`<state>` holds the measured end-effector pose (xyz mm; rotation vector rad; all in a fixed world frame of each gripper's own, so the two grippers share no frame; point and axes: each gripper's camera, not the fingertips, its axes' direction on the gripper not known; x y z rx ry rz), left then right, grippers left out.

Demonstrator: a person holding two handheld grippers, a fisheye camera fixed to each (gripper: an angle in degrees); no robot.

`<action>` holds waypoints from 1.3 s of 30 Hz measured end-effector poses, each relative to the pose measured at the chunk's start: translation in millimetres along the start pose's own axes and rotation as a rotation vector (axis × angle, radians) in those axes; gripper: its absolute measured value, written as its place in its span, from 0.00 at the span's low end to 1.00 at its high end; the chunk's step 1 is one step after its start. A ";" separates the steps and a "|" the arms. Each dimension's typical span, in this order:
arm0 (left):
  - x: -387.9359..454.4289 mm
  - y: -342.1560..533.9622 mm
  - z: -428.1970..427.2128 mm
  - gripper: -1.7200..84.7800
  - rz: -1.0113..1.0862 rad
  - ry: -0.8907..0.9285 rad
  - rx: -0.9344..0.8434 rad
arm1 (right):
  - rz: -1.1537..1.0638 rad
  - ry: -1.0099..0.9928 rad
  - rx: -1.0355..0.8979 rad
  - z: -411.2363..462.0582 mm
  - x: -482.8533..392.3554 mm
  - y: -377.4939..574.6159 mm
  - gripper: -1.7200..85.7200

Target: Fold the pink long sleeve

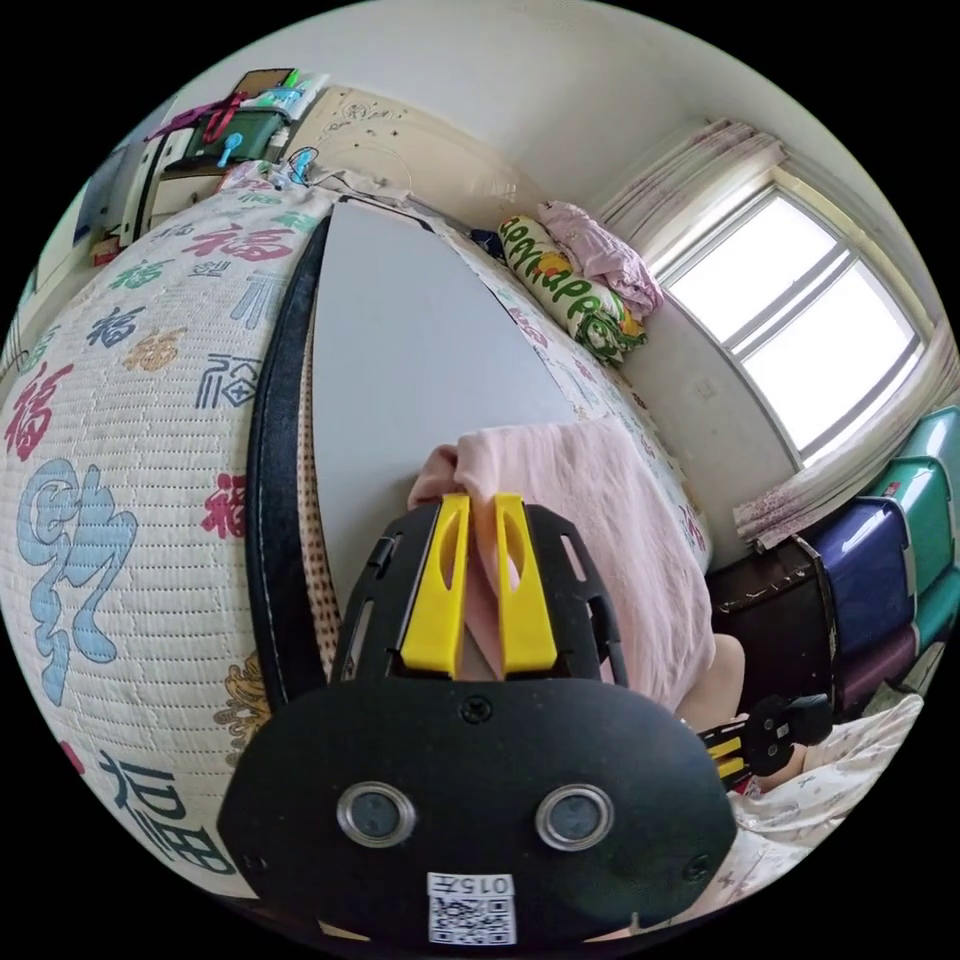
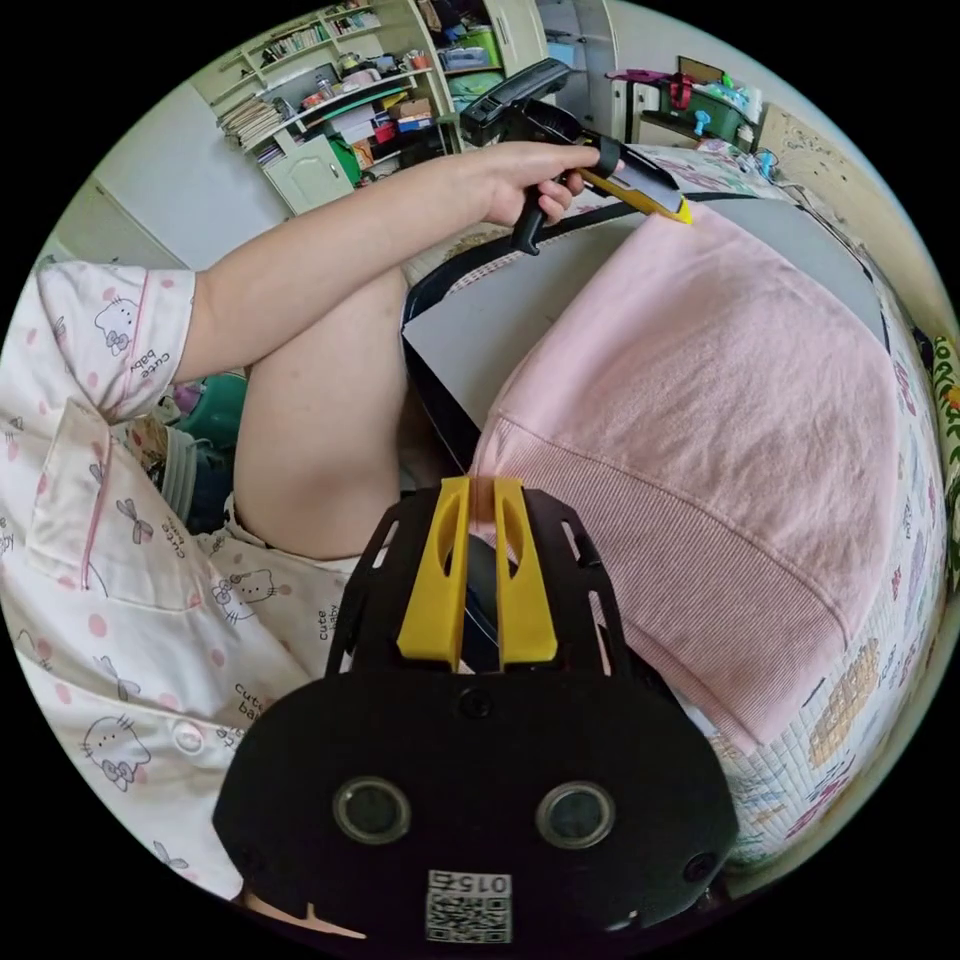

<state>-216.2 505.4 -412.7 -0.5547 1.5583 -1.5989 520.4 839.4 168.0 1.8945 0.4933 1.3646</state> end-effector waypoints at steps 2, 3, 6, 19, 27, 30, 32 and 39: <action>0.6 1.2 -10.6 0.10 -0.007 -0.020 0.070 | -0.017 -0.009 0.043 -13.0 -10.4 6.0 0.10; 0.4 0.9 -11.6 0.10 -0.011 -0.023 0.077 | -0.020 -0.018 0.063 -18.5 -12.3 8.4 0.10; -0.2 -1.2 -7.9 0.12 -0.024 -0.013 0.097 | 0.018 -0.079 0.170 -52.2 -8.1 20.6 0.11; 12.0 -11.1 27.9 0.08 0.012 -0.107 0.001 | 0.493 0.380 0.105 -79.6 32.9 46.4 0.01; 8.8 -0.1 -15.1 0.16 -0.035 -0.030 0.062 | 0.480 0.226 0.141 -144.1 34.0 63.4 0.01; 30.1 0.8 -6.5 0.22 0.054 -0.095 -0.031 | 0.527 0.099 0.255 -185.5 58.3 77.2 0.02; 31.1 3.3 -1.5 0.23 0.047 -0.099 -0.037 | 0.568 -0.074 0.462 -231.4 80.6 88.8 0.03; 19.4 -11.2 1.1 0.23 0.051 -0.099 -0.036 | 0.559 -0.120 0.756 -313.7 124.7 87.1 0.12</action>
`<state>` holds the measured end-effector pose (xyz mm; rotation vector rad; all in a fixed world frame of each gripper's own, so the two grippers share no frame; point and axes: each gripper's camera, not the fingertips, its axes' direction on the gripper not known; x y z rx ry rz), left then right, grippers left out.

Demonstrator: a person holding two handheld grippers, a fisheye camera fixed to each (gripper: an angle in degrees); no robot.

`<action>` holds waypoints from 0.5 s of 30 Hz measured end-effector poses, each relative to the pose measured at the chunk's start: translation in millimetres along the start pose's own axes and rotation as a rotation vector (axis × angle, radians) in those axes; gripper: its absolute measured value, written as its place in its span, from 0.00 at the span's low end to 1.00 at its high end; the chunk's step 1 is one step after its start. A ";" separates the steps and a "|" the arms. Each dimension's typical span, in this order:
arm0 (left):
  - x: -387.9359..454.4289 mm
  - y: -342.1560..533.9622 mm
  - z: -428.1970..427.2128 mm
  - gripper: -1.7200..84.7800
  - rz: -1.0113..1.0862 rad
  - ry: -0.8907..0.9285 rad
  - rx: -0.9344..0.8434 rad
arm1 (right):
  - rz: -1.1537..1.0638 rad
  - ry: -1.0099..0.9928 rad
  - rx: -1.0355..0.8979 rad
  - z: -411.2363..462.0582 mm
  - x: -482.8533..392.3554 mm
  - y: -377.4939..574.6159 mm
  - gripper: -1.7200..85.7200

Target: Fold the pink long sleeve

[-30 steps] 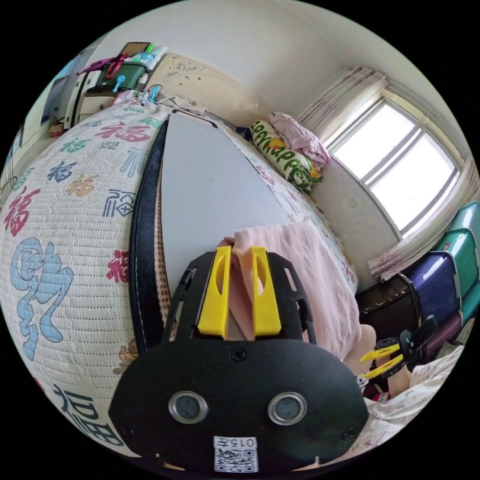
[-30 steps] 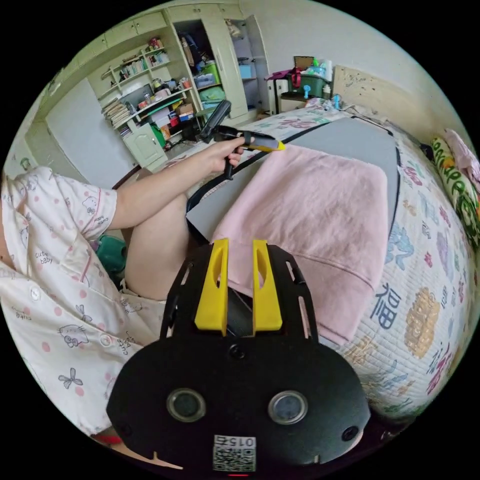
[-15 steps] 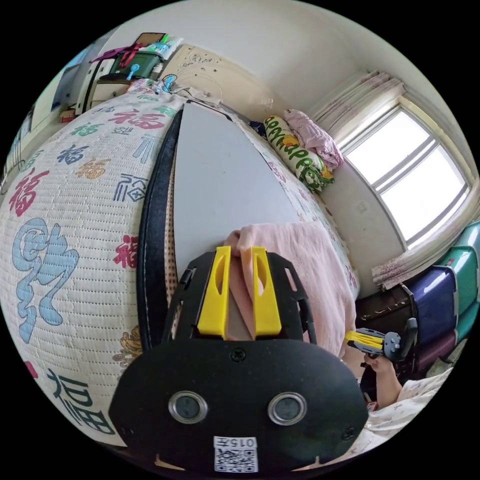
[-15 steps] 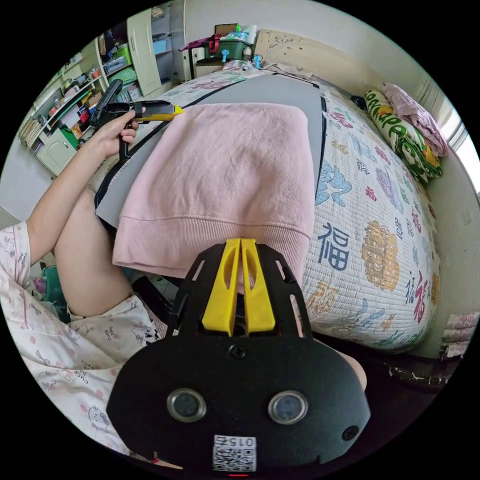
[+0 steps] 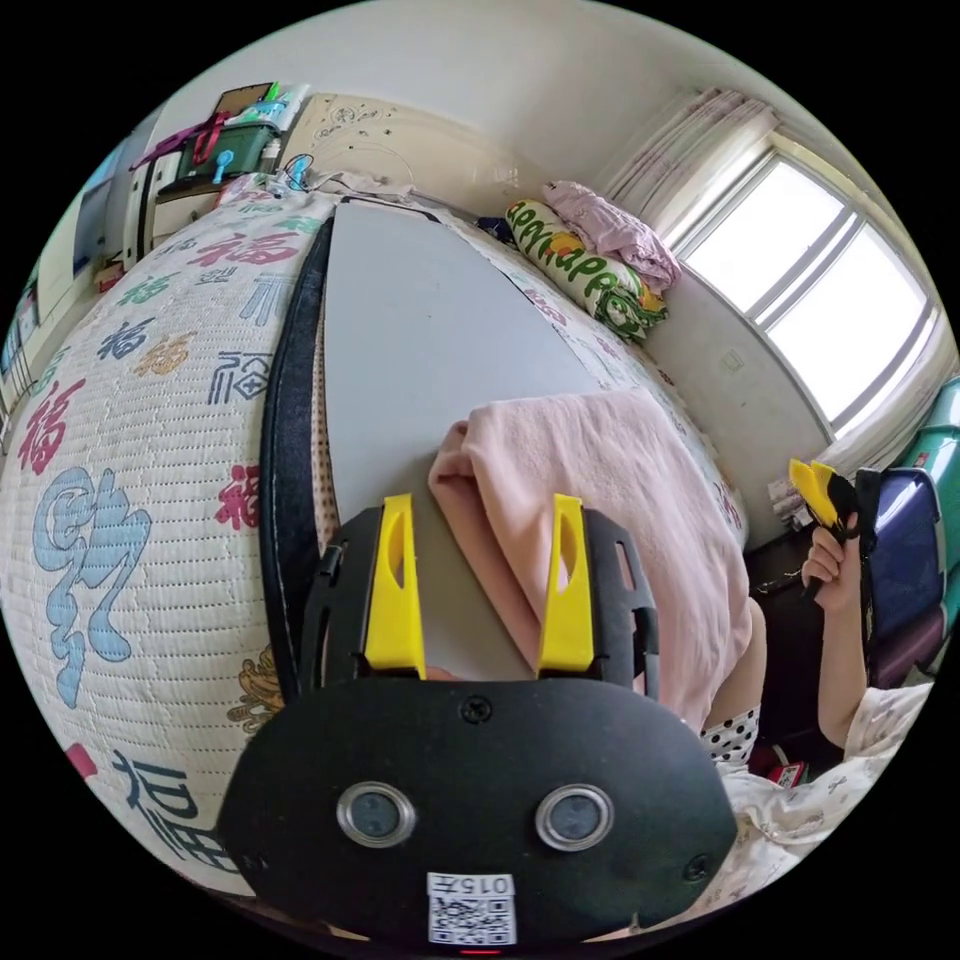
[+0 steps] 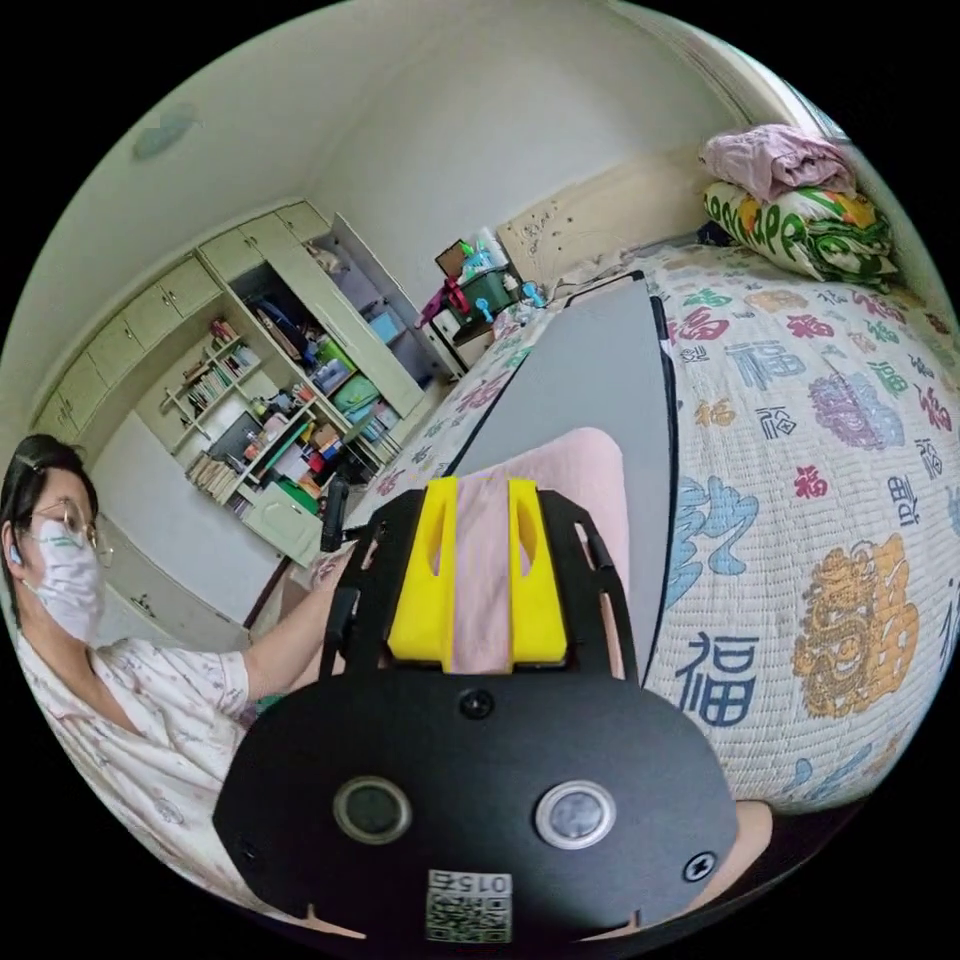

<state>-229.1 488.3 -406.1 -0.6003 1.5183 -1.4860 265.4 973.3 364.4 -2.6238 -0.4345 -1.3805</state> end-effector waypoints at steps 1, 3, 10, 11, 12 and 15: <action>-3.4 -2.3 -1.5 0.23 -0.006 0.011 0.006 | 0.001 0.051 -0.034 5.9 4.6 -12.8 0.14; -9.2 -5.8 -5.0 0.23 -0.014 0.028 0.008 | 0.033 0.070 -0.096 17.4 19.1 -30.8 0.17; -40.4 -19.6 -18.2 0.18 -0.082 0.136 0.013 | 0.161 0.101 -0.254 57.9 75.9 -84.3 0.21; -45.2 -22.7 -19.9 0.17 -0.092 0.138 0.010 | 0.175 0.092 -0.307 64.5 80.9 -91.5 0.22; -47.4 -24.1 -20.9 0.17 -0.095 0.145 0.009 | 0.182 0.087 -0.338 67.9 83.1 -95.2 0.22; -59.8 -31.3 -26.3 0.16 -0.117 0.195 0.005 | 0.181 0.061 -0.420 73.4 88.2 -107.8 0.23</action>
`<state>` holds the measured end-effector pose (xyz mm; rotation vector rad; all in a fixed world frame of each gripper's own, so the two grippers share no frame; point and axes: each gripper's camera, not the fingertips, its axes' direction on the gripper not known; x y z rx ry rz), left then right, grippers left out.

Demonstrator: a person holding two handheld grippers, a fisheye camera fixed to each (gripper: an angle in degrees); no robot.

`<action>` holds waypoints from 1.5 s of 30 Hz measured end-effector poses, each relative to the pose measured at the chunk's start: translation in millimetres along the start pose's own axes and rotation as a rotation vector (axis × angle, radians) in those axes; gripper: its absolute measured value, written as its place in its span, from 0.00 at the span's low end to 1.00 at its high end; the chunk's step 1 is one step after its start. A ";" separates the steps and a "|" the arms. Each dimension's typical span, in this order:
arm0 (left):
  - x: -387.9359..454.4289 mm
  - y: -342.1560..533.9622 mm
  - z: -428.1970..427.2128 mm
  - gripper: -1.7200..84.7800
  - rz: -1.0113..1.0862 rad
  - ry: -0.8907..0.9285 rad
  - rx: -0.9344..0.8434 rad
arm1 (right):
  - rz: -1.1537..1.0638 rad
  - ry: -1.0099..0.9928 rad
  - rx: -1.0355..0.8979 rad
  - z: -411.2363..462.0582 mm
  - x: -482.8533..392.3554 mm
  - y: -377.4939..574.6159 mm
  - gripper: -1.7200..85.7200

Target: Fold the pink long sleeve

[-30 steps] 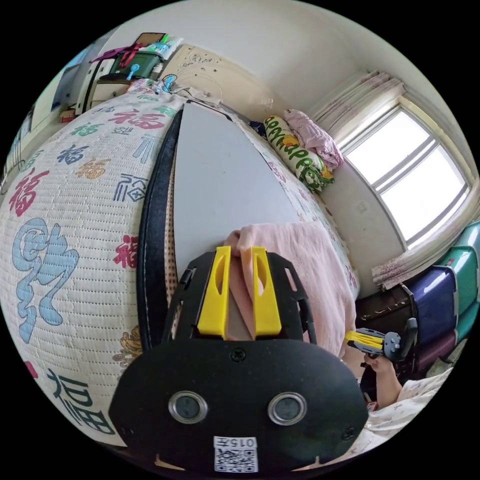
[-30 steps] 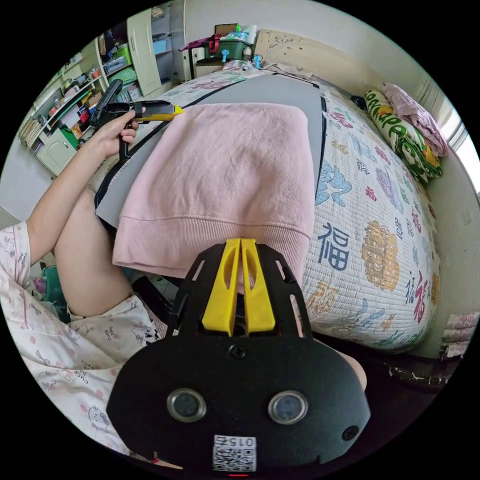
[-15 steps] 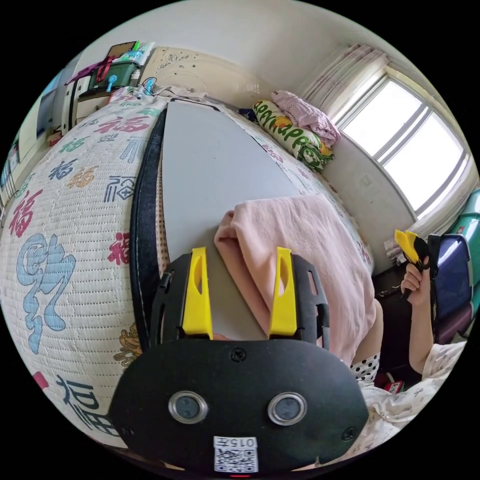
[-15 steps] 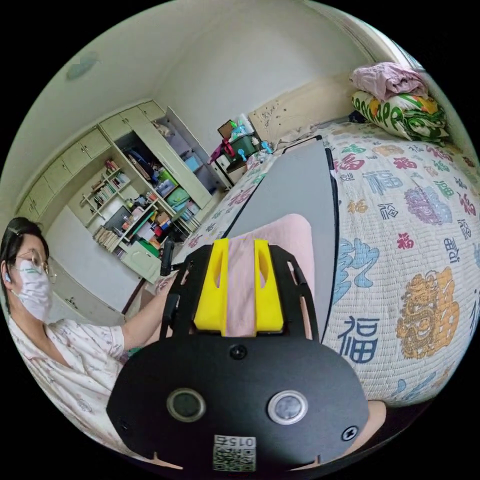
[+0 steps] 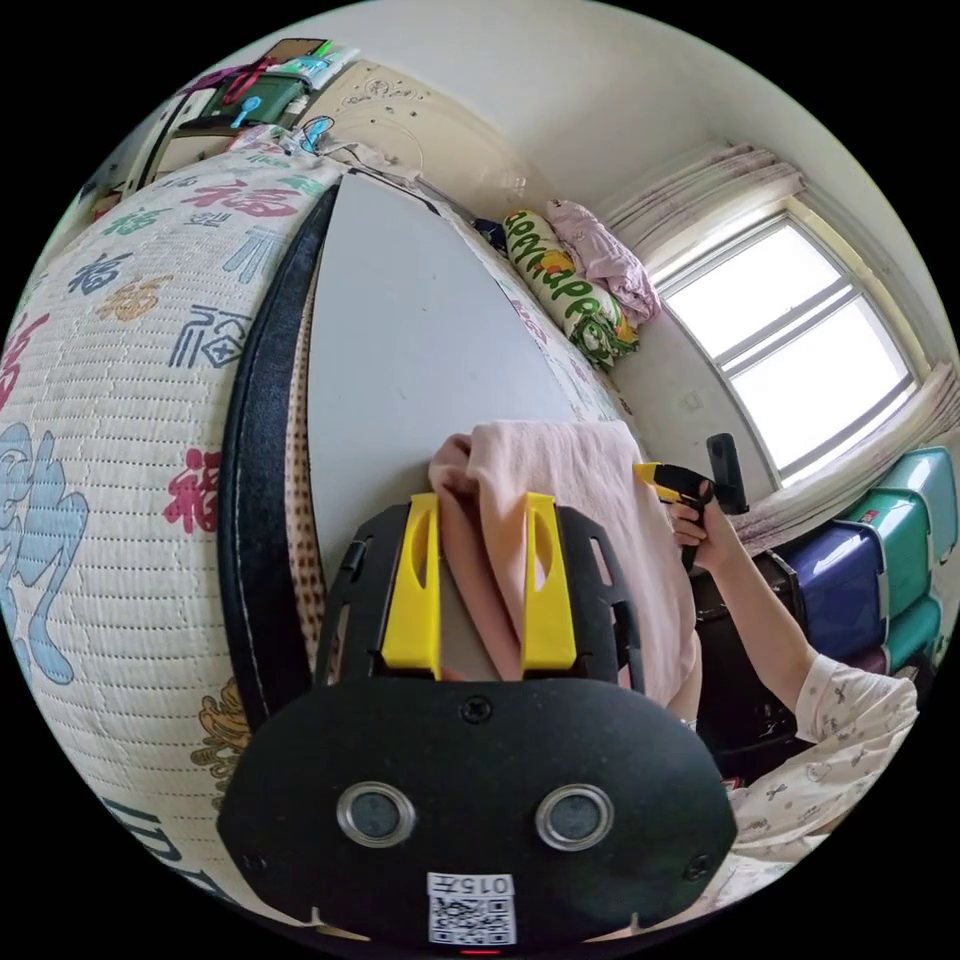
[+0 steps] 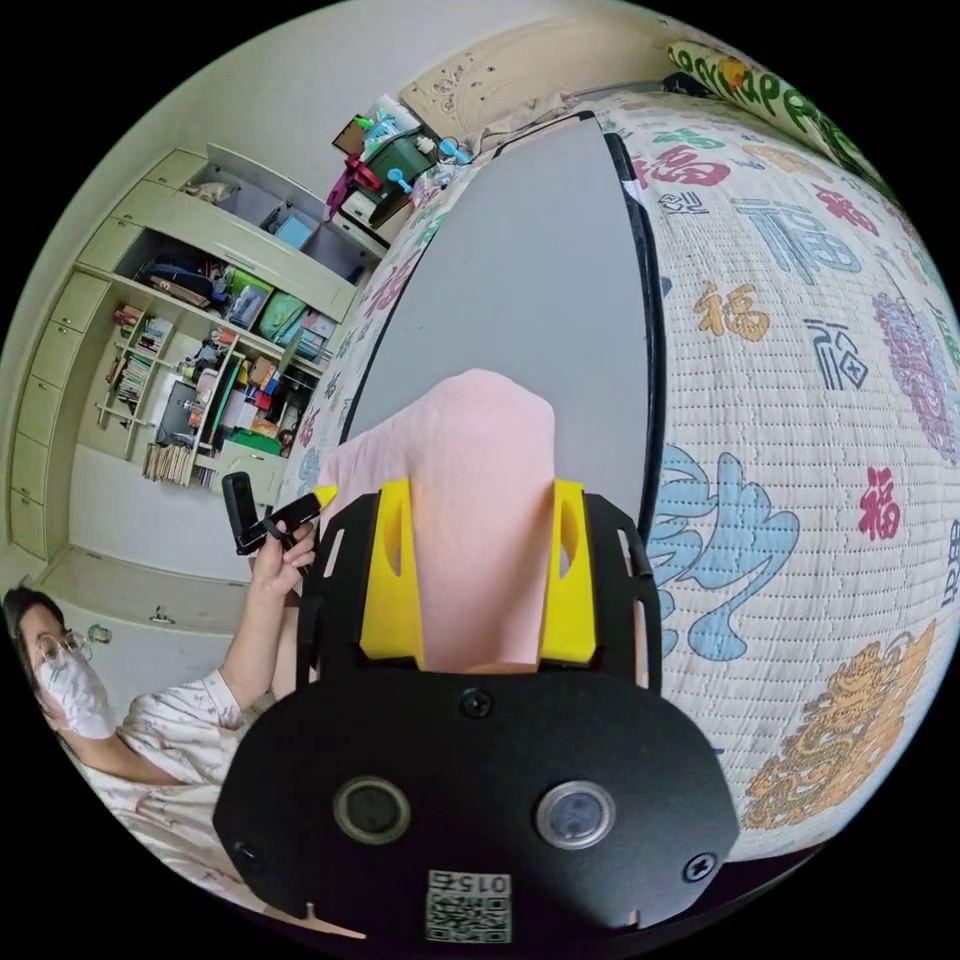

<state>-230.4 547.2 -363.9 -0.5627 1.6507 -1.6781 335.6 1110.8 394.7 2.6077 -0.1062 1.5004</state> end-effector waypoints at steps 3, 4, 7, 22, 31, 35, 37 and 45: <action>-9.6 -9.4 -9.5 0.15 -0.026 0.037 -0.011 | -0.018 -0.034 -0.017 -7.8 0.0 -5.0 0.23; -12.4 -13.0 -13.4 0.15 -0.031 0.046 -0.015 | -0.024 -0.041 -0.033 -9.7 -0.1 -7.0 0.23; -19.5 -19.7 -23.4 0.14 -0.053 0.075 -0.014 | -0.037 -0.056 -0.071 -12.9 -1.1 -10.7 0.23; 112.6 -48.1 -143.1 0.03 0.291 0.166 0.204 | -0.249 -0.016 0.181 -128.1 -71.8 86.5 0.13; 360.4 -114.4 -178.7 0.03 0.638 0.311 0.290 | -0.383 0.073 0.575 -344.2 -75.4 213.9 0.13; 455.3 -137.9 -148.7 0.02 0.734 0.394 0.314 | -0.388 0.231 0.750 -427.5 -70.6 268.5 0.13; 489.5 -149.5 -126.9 0.02 0.754 0.468 0.307 | -0.359 0.310 0.813 -455.0 -67.2 287.9 0.13; 590.8 -217.9 -5.3 0.03 0.691 0.620 0.186 | -0.119 0.597 0.765 -519.3 -19.5 289.2 0.13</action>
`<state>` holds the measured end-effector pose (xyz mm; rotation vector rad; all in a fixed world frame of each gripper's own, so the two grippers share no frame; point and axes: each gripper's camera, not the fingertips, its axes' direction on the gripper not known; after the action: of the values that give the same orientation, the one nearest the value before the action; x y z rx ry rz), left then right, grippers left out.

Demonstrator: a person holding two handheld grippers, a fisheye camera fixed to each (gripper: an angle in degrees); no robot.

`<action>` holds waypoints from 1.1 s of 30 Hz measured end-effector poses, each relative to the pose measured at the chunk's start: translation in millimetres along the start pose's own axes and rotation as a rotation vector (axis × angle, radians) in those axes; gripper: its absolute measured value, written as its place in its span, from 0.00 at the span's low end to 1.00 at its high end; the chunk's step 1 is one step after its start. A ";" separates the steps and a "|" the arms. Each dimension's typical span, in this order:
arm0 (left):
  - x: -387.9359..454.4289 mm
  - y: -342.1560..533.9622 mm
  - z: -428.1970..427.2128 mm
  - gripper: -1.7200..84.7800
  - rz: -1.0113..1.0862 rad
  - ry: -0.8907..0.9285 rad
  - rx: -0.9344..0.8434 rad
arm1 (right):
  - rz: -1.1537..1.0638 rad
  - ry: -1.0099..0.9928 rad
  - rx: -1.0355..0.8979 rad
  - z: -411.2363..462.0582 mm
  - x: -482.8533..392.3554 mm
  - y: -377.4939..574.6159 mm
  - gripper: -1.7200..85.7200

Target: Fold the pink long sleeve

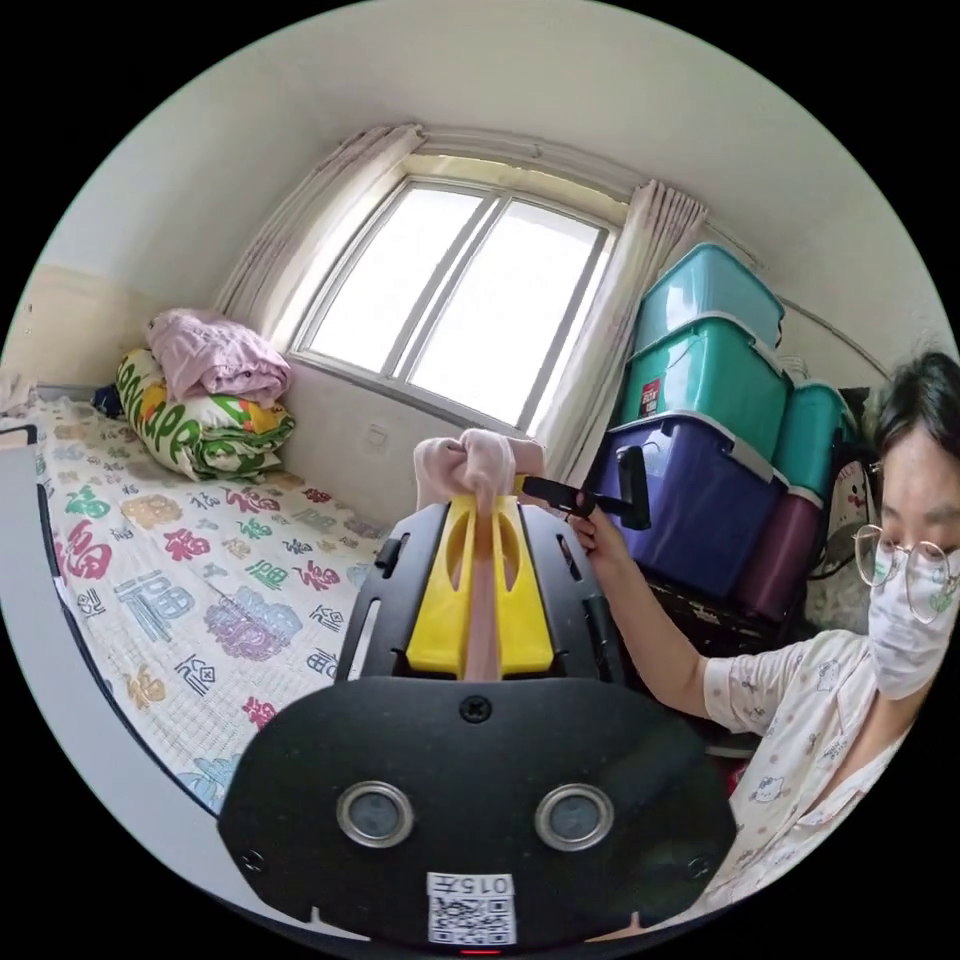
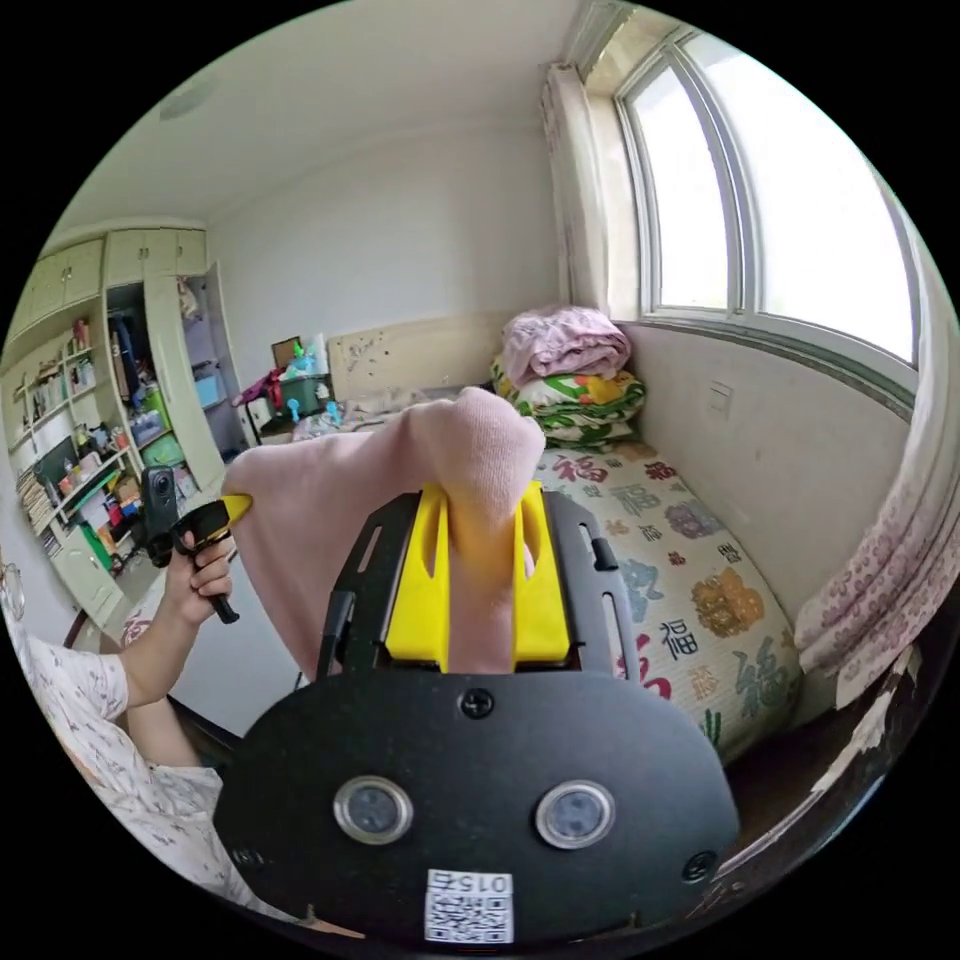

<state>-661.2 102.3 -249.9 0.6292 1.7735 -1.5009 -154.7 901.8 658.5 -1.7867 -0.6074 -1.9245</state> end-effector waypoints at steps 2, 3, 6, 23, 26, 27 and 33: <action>-46.5 -6.4 53.0 0.05 -0.069 -0.069 -0.046 | 0.027 0.067 -0.149 52.3 32.0 -11.2 0.14; -62.1 -6.5 67.8 0.05 -0.107 -0.116 -0.068 | 0.050 0.089 -0.194 70.7 43.4 -13.6 0.14; -120.9 -3.7 141.9 0.08 -0.159 -0.412 -0.256 | 0.148 0.236 -0.319 154.8 94.4 -6.1 0.11; -176.4 36.3 236.7 0.13 -0.205 -0.332 -0.527 | 0.217 0.218 -0.494 329.8 133.4 129.9 0.04; -204.6 4.2 223.5 0.13 -0.241 -0.376 -0.464 | 0.015 -0.030 -0.436 286.9 84.6 147.2 0.08; -211.2 -1.9 224.4 0.13 -0.252 -0.372 -0.463 | -0.023 -0.074 -0.436 279.1 73.1 155.4 0.09; -265.6 -32.4 268.6 0.18 -0.378 -0.390 -0.464 | -0.104 -0.063 -0.568 266.1 23.3 256.7 0.15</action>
<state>-463.8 -144.4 -40.5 -0.2295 1.8921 -1.2611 209.5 852.0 704.9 -2.1896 -0.1760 -2.2781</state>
